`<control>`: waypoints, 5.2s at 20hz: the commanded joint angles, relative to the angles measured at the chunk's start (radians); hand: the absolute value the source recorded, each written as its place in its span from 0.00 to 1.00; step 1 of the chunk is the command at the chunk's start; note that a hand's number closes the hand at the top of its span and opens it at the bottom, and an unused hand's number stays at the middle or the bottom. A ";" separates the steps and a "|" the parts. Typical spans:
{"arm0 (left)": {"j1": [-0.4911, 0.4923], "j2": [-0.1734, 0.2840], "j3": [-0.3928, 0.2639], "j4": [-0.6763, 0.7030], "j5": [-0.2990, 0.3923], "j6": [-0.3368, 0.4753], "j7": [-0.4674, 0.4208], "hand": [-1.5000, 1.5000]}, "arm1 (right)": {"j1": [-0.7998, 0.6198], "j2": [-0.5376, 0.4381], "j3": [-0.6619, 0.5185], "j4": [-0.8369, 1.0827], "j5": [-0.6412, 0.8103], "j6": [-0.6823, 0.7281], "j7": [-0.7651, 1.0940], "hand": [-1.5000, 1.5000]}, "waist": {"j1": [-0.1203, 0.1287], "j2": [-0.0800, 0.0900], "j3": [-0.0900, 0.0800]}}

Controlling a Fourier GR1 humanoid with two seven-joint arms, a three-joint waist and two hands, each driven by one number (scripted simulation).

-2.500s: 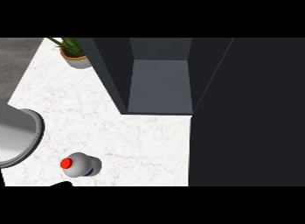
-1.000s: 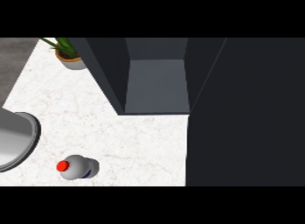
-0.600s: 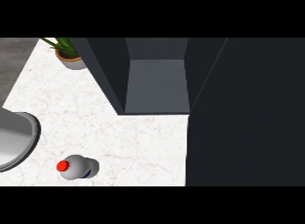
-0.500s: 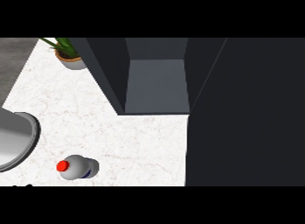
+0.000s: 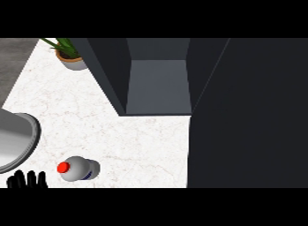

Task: Pick up the bottled water, place it into the cabinet and close the cabinet

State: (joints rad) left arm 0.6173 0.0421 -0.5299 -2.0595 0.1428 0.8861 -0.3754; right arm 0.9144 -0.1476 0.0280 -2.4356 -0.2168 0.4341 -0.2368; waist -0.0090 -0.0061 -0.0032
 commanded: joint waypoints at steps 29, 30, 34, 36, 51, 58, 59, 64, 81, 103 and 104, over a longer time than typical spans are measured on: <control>-0.345 -0.013 0.486 0.907 0.535 -0.602 -0.545 0.00 | 0.259 -0.003 -0.133 -0.163 -0.093 0.121 -0.159 0.00 | 0.003 0.007 0.001; -0.353 -0.042 0.452 0.962 0.553 -0.625 -0.601 0.00 | 0.228 0.008 -0.121 -0.093 -0.052 0.131 -0.181 0.00 | 0.002 0.006 0.001; -0.450 -0.024 0.484 1.013 0.577 -0.684 -0.568 0.00 | 0.243 0.026 -0.084 -0.142 -0.045 0.124 -0.168 0.00 | -0.001 0.007 0.001; -0.495 -0.026 0.508 1.091 0.586 -0.747 -0.617 0.00 | 0.210 -0.017 -0.173 -0.108 -0.108 0.128 -0.173 0.00 | 0.000 0.009 0.001; -0.570 0.014 0.442 1.050 0.625 -0.742 -0.581 1.00 | 0.227 0.012 -0.173 -0.140 -0.101 0.153 -0.142 0.00 | -0.003 0.006 0.002; -0.778 0.118 0.335 1.193 0.539 -0.958 -0.461 1.00 | 0.202 0.013 -0.144 -0.086 -0.084 0.169 -0.195 0.00 | -0.025 0.010 0.000; -0.757 0.111 0.330 1.181 0.530 -0.962 -0.476 1.00 | 0.224 -0.004 -0.178 -0.104 -0.107 0.179 -0.181 0.00 | -0.013 0.007 0.001; -0.757 0.137 0.318 1.095 0.516 -0.975 -0.436 1.00 | 0.234 -0.004 -0.221 -0.141 -0.158 0.167 -0.158 0.00 | -0.003 0.004 0.002; -0.806 0.004 0.057 0.515 0.320 -0.554 -0.034 1.00 | 0.133 0.018 -0.201 -0.051 -0.096 0.156 -0.138 0.00 | 0.008 0.002 0.004; -1.342 -0.042 0.021 0.794 0.265 -0.107 0.160 1.00 | 0.075 0.023 -0.219 -0.109 -0.149 0.139 -0.054 0.00 | -0.013 0.010 0.002; -1.334 -0.042 -0.023 0.795 0.283 -0.077 0.142 1.00 | 0.029 -0.030 -0.302 -0.036 -0.208 0.152 -0.061 0.00 | -0.012 0.009 0.003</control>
State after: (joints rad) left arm -0.6876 0.0014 -0.5503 -1.3414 0.4165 0.8002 -0.2067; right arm 0.9553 -0.1484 -0.2116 -2.3984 -0.2849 0.5909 -0.3579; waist -0.0225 0.0022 -0.0006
